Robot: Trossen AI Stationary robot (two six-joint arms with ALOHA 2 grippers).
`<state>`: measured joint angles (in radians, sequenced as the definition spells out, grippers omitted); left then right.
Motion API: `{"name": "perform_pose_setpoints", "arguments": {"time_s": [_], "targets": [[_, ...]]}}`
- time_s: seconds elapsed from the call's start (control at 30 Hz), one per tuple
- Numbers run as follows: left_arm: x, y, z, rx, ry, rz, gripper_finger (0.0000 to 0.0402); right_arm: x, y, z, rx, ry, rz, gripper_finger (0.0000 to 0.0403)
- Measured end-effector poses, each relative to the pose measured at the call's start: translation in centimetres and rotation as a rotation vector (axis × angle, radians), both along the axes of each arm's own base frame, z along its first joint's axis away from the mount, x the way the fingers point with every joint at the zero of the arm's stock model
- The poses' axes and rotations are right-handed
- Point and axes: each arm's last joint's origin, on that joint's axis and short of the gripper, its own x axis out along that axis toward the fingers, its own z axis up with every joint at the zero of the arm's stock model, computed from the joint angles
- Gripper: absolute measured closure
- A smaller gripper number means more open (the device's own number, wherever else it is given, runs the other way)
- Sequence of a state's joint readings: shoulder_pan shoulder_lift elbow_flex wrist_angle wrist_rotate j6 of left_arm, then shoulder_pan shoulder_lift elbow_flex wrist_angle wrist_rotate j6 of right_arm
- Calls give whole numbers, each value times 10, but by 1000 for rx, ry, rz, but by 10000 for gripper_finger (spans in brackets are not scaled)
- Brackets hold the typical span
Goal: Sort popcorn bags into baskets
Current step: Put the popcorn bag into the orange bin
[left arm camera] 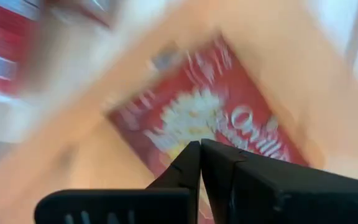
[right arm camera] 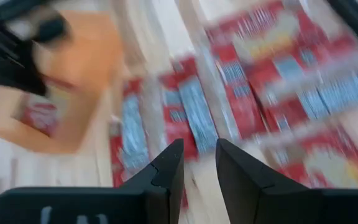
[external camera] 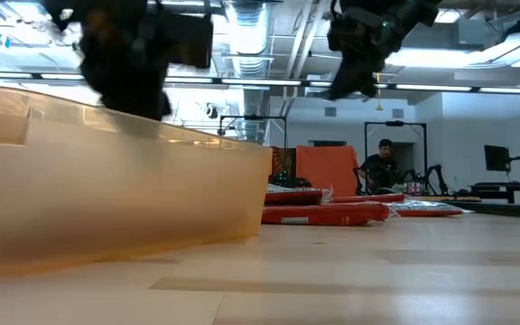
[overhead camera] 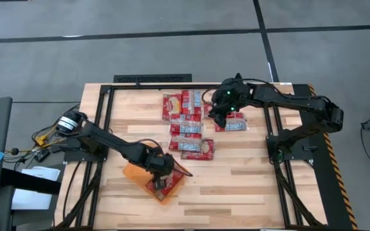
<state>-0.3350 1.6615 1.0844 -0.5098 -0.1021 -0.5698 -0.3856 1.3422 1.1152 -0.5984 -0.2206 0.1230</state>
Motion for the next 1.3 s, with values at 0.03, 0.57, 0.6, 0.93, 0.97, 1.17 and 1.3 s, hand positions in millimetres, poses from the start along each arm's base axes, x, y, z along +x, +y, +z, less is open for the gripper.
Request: {"name": "perform_pose_setpoints", "arguments": {"time_s": [0.03,0.57,0.6,0.93,0.97,1.17,1.3], "targets": [[-3,4,9,16,-19,29,401,-2,0,-2,11,34,-32,285],[-27,104,84,10,-262,450,178,-6,48,-72,239,176,-344,286],[-24,108,79,7,-242,470,162,-6,50,-75,252,168,-353,285],[2,131,18,-87,-78,613,112,-6,69,-82,219,169,-383,290],[2,132,12,-120,-89,624,111,-6,70,-83,214,173,-382,291],[-12,139,-21,-222,-146,730,111,-6,73,-83,184,177,-372,291],[-14,140,-37,-338,-236,749,111,-5,70,-82,181,164,-376,290]]}}
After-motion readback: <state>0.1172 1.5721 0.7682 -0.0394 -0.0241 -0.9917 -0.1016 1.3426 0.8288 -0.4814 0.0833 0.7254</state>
